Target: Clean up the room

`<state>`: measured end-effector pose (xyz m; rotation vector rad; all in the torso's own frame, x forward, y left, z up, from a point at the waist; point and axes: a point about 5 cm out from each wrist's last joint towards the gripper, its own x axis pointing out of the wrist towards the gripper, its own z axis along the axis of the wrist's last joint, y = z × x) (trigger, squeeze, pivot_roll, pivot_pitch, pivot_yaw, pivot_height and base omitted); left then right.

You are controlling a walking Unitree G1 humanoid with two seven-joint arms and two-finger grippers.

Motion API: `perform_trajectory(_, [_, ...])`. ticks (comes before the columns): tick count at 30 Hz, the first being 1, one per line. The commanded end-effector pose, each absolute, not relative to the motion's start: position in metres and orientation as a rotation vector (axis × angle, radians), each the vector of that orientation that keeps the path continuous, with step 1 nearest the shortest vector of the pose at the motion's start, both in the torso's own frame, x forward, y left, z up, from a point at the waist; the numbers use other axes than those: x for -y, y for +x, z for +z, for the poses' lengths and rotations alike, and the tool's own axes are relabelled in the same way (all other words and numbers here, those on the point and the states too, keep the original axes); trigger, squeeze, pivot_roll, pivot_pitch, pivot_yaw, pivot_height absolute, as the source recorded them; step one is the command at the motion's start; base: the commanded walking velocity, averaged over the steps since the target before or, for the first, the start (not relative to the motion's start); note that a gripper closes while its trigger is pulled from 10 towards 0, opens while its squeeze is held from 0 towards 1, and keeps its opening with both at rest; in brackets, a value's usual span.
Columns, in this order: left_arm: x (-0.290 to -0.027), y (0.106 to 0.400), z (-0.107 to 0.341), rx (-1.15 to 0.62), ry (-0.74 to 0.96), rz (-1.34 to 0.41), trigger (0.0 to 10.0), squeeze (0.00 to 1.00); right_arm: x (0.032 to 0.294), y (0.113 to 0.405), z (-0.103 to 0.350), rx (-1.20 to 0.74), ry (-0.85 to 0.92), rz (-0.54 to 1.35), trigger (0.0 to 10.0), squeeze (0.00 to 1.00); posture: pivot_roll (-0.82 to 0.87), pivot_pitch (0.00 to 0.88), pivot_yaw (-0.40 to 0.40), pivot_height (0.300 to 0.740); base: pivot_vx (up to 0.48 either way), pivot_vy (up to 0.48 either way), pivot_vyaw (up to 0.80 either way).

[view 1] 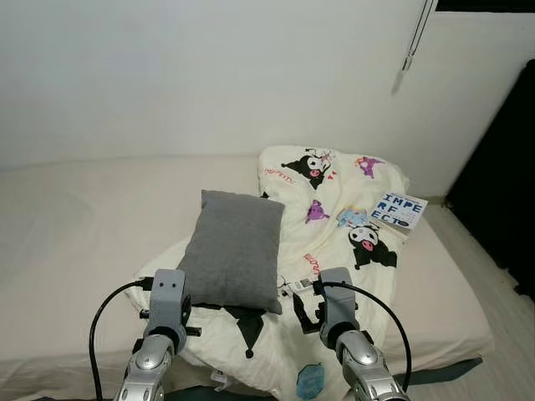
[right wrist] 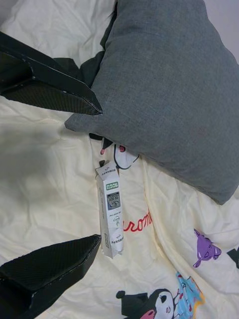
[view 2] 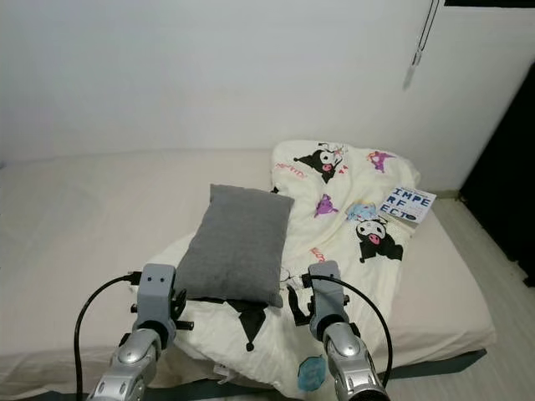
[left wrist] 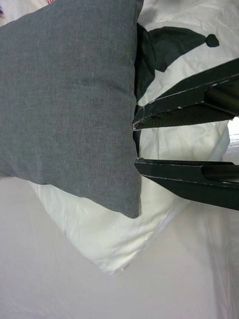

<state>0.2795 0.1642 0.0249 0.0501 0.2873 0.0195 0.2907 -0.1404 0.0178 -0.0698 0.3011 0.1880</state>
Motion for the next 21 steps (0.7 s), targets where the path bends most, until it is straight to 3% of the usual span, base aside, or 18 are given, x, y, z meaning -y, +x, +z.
perform_trajectory(1, [-0.1657, 0.2773, 0.0239, -0.293, 0.073, 0.008, 10.0, 0.0, 0.1423, 0.2862, 0.0124, -0.322, -0.059, 0.18, 10.0, 0.0, 0.03, 0.087, -0.044, 0.74, 0.0, -0.48, 0.0])
perform_trajectory(9, [-0.164, 0.2783, 0.0245, -0.29, 0.071, 0.006, 10.0, 0.0, 0.142, 0.286, 0.0123, -0.321, -0.059, 0.18, 10.0, 0.0, 0.03, 0.081, -0.043, 0.74, 0.0, -0.48, 0.0])
perform_trajectory(16, [-0.166, 0.2779, 0.0243, -0.296, 0.036, 0.013, 10.0, 0.0, 0.142, 0.2855, 0.0119, -0.322, -0.06, 0.182, 10.0, 0.0, 0.03, 0.084, -0.044, 0.74, 0.0, 0.0, 0.0])
perform_trajectory(21, [-0.1662, 0.2763, 0.0229, -0.308, 0.034, -0.005, 10.0, 0.0, 0.1415, 0.2853, 0.0119, -0.322, -0.059, 0.182, 10.0, 0.0, 0.03, 0.085, -0.043, 0.74, 0.0, 0.43, 0.0])
